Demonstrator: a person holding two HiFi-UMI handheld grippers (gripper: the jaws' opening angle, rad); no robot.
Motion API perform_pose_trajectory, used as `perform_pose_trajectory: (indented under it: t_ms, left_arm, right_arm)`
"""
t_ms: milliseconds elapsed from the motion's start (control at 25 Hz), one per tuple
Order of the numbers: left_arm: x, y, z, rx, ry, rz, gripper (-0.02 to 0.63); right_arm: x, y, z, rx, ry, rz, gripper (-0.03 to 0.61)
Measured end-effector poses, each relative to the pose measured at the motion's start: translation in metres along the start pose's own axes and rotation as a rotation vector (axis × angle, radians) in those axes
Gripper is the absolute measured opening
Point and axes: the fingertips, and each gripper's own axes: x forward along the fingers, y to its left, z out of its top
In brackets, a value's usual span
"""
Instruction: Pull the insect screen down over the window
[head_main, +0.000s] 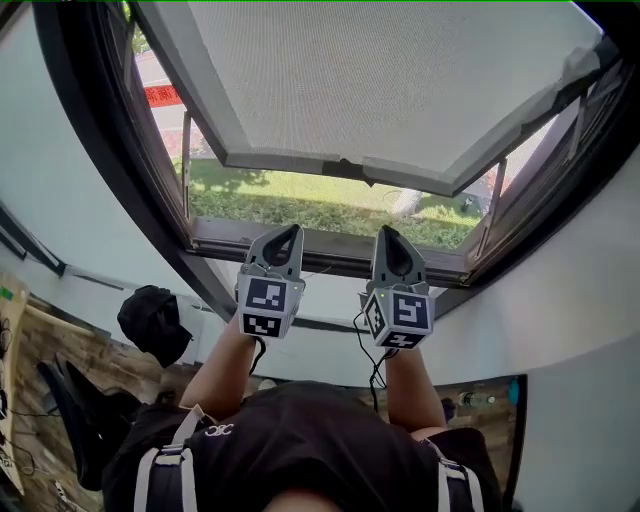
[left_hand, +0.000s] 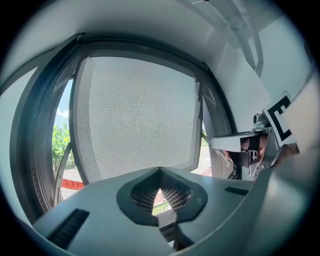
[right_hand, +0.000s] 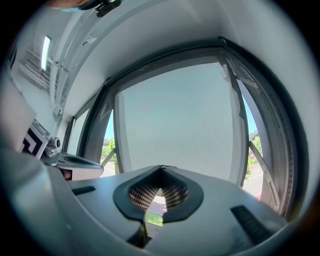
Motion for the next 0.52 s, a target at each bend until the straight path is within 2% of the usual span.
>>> perform_pose_trajectory:
  t_ms: [120, 520]
  left_arm:
    - [0.0004, -0.0003, 0.0010, -0.011, -0.001, 0.002, 0.014]
    - [0.0025, -0.0021, 0.0013, -0.009, -0.007, -0.002, 0.014]
  right_arm:
    - [0.0009, 0.0046, -0.0016, -0.030, 0.006, 0.007, 0.002]
    - [0.0029, 0.0088, -0.0047, -0.027, 0.006, 0.012, 0.002]
